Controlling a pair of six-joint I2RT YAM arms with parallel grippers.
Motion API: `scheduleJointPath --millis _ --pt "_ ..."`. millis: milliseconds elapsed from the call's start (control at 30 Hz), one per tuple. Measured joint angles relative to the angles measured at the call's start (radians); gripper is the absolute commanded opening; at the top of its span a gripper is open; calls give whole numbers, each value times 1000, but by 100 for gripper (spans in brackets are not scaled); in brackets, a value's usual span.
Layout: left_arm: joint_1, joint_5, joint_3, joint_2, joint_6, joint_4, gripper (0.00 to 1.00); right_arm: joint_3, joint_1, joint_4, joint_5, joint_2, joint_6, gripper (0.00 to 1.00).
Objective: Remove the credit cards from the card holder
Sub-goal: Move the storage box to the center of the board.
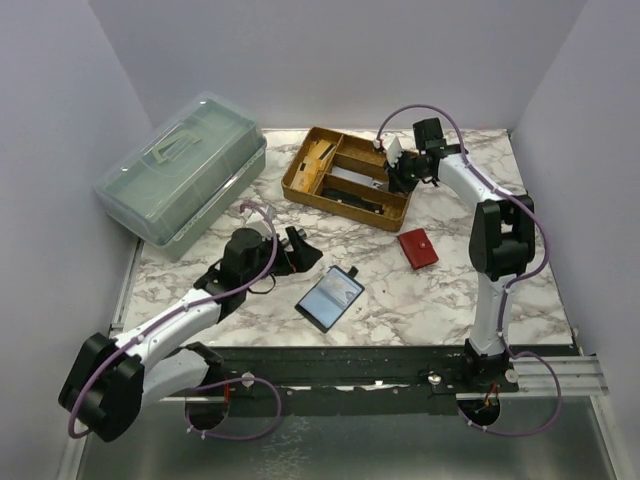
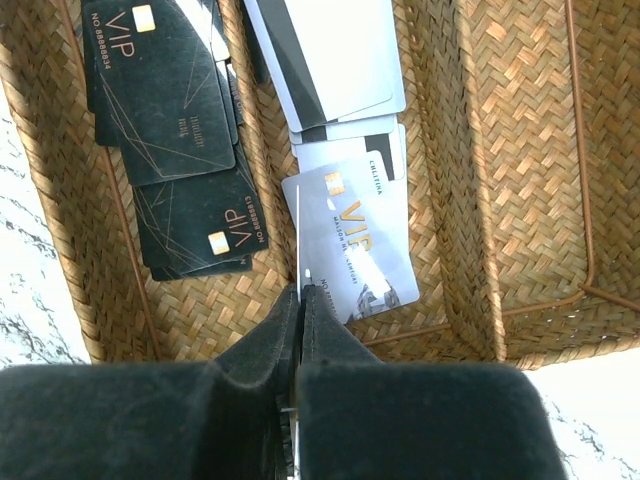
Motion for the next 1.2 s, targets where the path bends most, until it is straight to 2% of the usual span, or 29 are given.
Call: scheduleJointPath --millis 200,400,633,800,1000,1200 --pt "7 -2 141 195 -19 58 99 -7 0 40 -1 -13 82 0" --pt "29 -30 243 241 -14 98 99 214 -1 -18 -67 58 116 0" --pt "135 -56 287 271 -7 89 99 66 -1 -26 -98 53 123 0" --pt "205 -56 336 319 -14 81 99 34 -5 -17 -120 43 126 0" --pt "248 -15 414 472 -35 74 99 -72 -5 11 -177 -17 103 0" --pt "288 48 486 571 -50 75 99 -66 -2 14 -195 -14 132 0"
